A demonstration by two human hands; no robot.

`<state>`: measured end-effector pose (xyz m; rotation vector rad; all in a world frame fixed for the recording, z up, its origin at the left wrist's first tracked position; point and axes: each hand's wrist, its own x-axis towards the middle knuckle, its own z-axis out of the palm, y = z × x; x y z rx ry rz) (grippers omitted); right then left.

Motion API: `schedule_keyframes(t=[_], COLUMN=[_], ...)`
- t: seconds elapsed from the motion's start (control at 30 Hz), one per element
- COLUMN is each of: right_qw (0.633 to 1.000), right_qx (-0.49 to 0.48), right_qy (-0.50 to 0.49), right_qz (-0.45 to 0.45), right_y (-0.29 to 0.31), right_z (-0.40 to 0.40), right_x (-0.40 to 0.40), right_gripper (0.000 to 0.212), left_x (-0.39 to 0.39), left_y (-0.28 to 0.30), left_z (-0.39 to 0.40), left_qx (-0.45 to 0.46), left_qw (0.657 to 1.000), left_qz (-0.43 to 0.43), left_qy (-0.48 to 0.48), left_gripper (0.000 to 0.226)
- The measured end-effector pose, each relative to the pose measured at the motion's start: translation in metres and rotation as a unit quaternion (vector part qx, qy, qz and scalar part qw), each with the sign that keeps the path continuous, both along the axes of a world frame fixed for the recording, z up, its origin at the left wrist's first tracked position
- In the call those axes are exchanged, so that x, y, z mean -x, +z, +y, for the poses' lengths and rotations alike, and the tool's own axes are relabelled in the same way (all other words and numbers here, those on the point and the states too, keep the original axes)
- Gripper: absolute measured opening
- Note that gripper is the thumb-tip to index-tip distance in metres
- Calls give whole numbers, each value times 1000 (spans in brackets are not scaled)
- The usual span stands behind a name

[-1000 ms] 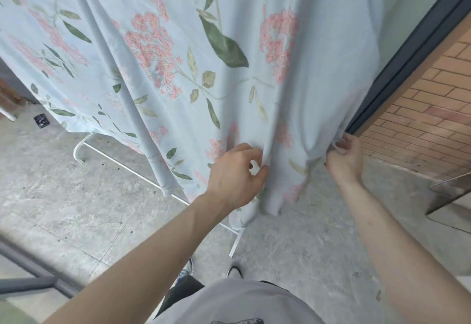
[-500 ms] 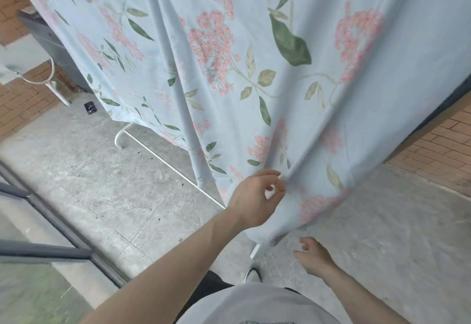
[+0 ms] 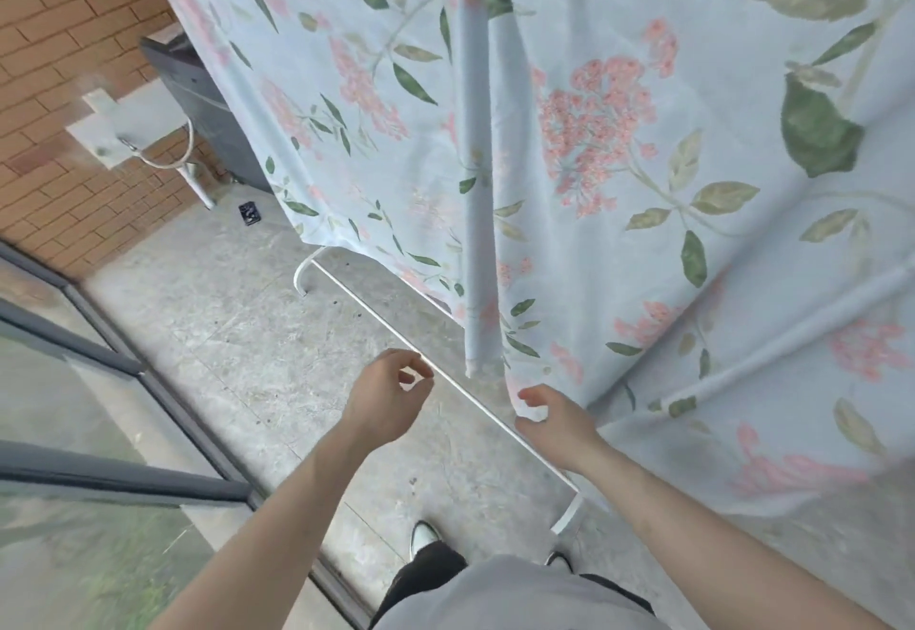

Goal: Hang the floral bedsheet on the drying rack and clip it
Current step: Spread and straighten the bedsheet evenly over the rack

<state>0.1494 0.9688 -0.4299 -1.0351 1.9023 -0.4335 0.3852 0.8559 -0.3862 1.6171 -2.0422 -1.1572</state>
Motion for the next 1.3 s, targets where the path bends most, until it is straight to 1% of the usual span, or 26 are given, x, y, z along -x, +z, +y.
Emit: schedule_keyframes(t=[0.23,0.43,0.5,0.63,0.83,1.03,1.2,1.3], right_qw=[1000,999,999,999,996,989,985,981], right_qx=[23,26,18,-1,-16,-37,-48,-49], right_qy=[12,7,4,-7,-39,-83,-104,-128], right_qz=[-16,-26,-32,-37,-79,-117,-127,-136], right_y=[7,8,7,-1,-25,-46,-44,-47], right_z=[-93,-146,-160,-209,-288,-363,-413,-435], right_x=[-85,-134,-141,-152,-169,-183,-197,-201], right_gripper=[49,51,51,51,48,51,50,49], left_x=[-97,-141,-148,-157,-171,-182,-196,-203], left_y=[6,7,5,2,-6,-9,-18,-23], left_z=[-66,-116,-129,-169,-238,-309,-362,-392], left_qx=[-23,-59,-74,-76,-109,-122,-138,-148], left_qw=[999,996,995,995,991,988,986,985], left_qz=[-11,-37,-29,-29,-30,-37,-50,-43], left_qy=[46,55,55,54,78,87,84,80], left_gripper=[8,1,3,4,4,5,7,10])
